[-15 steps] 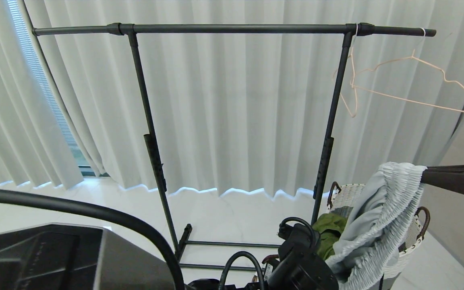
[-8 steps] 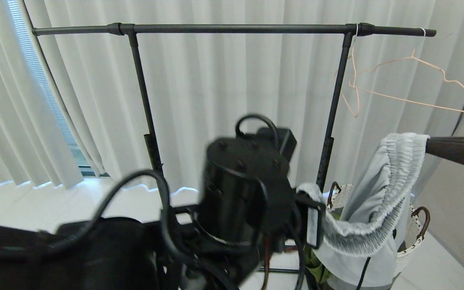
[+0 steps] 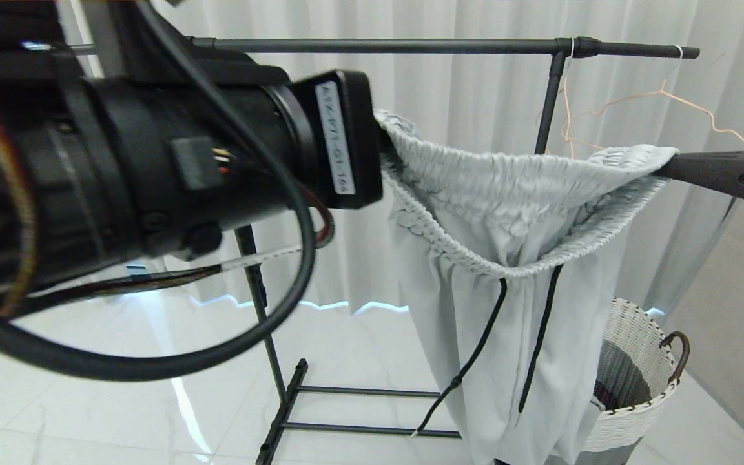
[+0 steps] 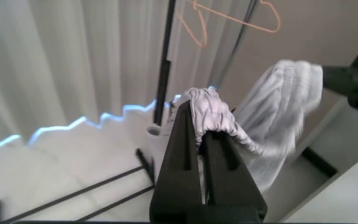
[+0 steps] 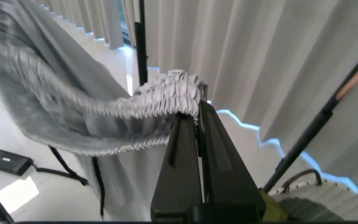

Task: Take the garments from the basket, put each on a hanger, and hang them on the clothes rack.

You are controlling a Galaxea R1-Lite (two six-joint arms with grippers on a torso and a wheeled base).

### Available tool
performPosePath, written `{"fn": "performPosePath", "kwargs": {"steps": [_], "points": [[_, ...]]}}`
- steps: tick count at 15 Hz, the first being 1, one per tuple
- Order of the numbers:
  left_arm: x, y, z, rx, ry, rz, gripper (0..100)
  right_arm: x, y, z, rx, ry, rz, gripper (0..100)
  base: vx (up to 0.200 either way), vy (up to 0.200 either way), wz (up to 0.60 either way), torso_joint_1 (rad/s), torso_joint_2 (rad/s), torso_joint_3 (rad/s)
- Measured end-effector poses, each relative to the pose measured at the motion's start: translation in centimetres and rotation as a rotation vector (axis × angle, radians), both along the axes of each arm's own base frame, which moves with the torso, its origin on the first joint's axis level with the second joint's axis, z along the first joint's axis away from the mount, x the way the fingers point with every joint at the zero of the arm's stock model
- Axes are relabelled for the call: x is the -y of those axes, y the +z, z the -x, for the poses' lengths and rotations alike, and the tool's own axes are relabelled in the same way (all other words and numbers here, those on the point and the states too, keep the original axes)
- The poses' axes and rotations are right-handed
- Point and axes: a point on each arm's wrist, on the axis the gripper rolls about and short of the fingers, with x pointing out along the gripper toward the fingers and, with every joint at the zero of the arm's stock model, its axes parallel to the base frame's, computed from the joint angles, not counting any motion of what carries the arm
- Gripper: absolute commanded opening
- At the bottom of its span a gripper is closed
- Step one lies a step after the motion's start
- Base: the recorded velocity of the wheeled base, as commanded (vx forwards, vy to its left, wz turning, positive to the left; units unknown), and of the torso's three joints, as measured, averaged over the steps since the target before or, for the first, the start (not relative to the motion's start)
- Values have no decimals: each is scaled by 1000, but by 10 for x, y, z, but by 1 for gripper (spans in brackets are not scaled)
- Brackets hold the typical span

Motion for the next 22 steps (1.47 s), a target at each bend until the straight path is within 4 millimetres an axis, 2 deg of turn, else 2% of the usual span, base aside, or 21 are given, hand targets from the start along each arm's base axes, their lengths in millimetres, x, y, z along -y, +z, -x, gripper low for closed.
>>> {"fn": "performPosePath", "kwargs": {"steps": [6, 9, 12, 15, 19, 22], "points": [[-56, 63, 37, 87, 11, 102, 0, -14, 15, 0, 35, 67, -21, 0, 0, 0, 0, 0, 0, 0], [-78, 75, 53, 91, 16, 94, 0, -23, 20, -1, 45, 104, -27, 0, 0, 0, 0, 0, 0, 0], [-87, 65, 58, 57, 31, -1, 0, -27, 18, -2, 27, 113, -15, 0, 0, 0, 0, 0, 0, 0], [-87, 51, 49, 94, 82, -165, 0, -23, 11, 3, -36, 108, 30, 0, 0, 0, 0, 0, 0, 0], [-75, 46, 34, 89, 107, -218, 0, -8, 14, 12, -35, 3, 41, 0, 0, 0, 0, 0, 0, 0], [-60, 31, 21, 38, 91, -256, 0, 1, 22, 14, -9, -41, 25, 0, 0, 0, 0, 0, 0, 0]]}}
